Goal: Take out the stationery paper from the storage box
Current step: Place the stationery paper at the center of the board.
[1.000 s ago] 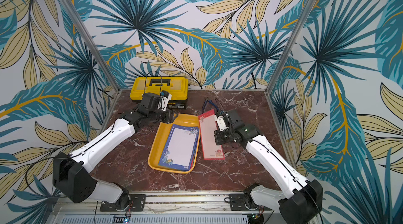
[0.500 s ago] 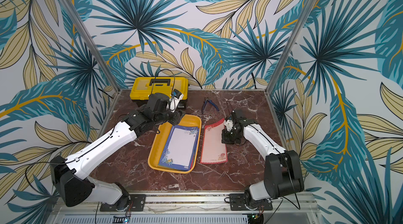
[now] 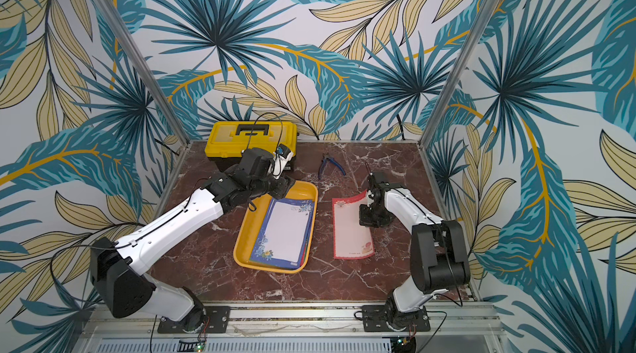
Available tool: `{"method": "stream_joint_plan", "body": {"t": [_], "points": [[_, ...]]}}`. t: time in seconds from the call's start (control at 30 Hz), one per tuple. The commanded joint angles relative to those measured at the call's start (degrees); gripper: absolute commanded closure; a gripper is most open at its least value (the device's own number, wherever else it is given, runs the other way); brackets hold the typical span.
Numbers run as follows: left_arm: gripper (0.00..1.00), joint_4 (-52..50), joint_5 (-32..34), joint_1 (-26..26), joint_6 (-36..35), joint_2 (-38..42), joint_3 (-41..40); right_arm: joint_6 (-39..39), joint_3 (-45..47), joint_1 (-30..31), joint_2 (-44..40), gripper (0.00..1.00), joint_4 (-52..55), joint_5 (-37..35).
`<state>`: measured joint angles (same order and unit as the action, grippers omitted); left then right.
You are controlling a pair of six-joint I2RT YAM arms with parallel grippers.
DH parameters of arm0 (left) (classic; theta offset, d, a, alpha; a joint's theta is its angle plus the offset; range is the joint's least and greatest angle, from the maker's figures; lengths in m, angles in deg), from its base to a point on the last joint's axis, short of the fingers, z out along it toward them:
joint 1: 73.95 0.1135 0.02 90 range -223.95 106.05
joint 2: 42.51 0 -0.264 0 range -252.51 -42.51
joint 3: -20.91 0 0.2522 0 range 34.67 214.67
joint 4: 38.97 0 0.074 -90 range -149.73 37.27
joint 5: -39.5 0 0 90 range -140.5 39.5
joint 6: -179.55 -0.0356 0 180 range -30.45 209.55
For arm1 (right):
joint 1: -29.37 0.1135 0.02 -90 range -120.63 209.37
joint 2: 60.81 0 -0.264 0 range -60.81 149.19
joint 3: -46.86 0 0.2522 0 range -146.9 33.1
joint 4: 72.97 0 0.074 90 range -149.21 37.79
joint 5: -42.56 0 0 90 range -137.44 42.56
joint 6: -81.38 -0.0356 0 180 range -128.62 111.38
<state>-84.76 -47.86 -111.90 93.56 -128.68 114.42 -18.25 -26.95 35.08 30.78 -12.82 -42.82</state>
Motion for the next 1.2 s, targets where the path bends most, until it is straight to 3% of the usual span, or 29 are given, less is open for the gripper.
{"method": "stream_joint_plan", "body": {"t": [0.0,0.37,0.53,0.83,1.0,1.17], "points": [[0.42,-0.31,-0.33,-0.16,1.76,-0.71,1.13,-0.46,-1.23,-0.18,2.17,1.00,-0.22,-3.24],[0.41,-0.31,0.35,-0.20,3.42,1.05,-1.06,-1.62,-0.53,-0.18,2.80,0.96,-3.80,-9.64],[0.41,-0.32,0.35,-0.16,4.16,1.56,-1.87,-1.82,-0.59,-0.25,2.37,0.85,-4.46,-12.11],[0.42,-2.01,2.20,-0.16,4.38,1.31,-1.95,-2.67,-0.32,-0.53,0.57,0.50,-4.86,-17.19],[0.41,-3.59,2.56,-0.10,4.40,0.57,-1.65,-3.60,-0.24,-0.87,-1.54,0.44,-4.53,-20.45],[0.42,-6.38,3.43,0.30,5.23,-0.85,-0.48,-5.06,-0.34,-0.79,-6.03,0.43,-3.66,-20.06]]}}
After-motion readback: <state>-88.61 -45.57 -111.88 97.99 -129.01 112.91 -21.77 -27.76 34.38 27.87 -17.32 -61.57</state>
